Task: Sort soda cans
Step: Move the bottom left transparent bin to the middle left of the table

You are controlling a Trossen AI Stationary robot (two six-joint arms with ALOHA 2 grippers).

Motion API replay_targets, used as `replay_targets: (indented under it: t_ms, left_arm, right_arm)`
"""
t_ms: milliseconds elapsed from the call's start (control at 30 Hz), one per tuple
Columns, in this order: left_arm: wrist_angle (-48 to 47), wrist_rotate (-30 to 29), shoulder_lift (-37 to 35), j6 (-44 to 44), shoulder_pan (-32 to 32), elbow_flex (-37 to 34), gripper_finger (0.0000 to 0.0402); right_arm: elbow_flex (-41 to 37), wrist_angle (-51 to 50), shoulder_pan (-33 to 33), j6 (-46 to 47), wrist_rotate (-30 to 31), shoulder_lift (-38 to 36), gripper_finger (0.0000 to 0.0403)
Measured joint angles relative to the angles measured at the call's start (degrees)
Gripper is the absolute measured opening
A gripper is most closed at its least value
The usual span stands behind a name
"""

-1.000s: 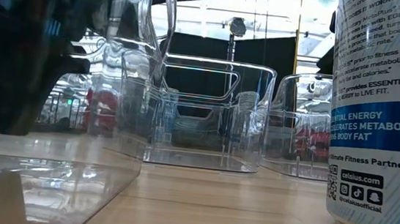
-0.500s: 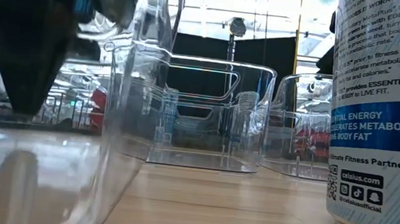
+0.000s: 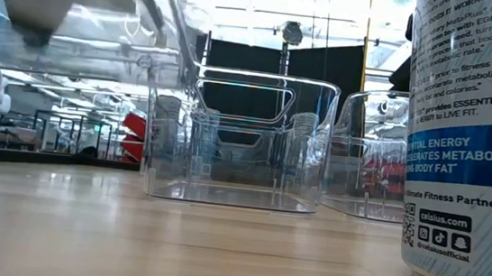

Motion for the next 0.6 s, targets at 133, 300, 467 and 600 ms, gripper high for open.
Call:
replay_targets:
  t_ms: [133,300,467,600]
  left_arm:
    - [-4.9,-0.7,0.0,0.0,0.0,4.2,0.0009]
    - [-11.6,-2.2,0.0,-1.4,0.0,10.2,0.0008]
    - [-17.6,-6.3,0.0,-6.3,0.0,16.5,0.0008]
    - [-24.7,-11.2,0.0,-14.1,0.9,20.8,0.0008]
  right_arm:
    - [0.0,0.0,0.0,0.0,0.0,0.0,0.0107]
    - [0.0,0.0,0.0,0.0,0.0,0.0,0.0107]
    - [0.0,0.0,0.0,-0.3,0.0,0.0,0.0107]
    - [0.0,0.0,0.0,-0.3,0.0,0.0,0.0107]
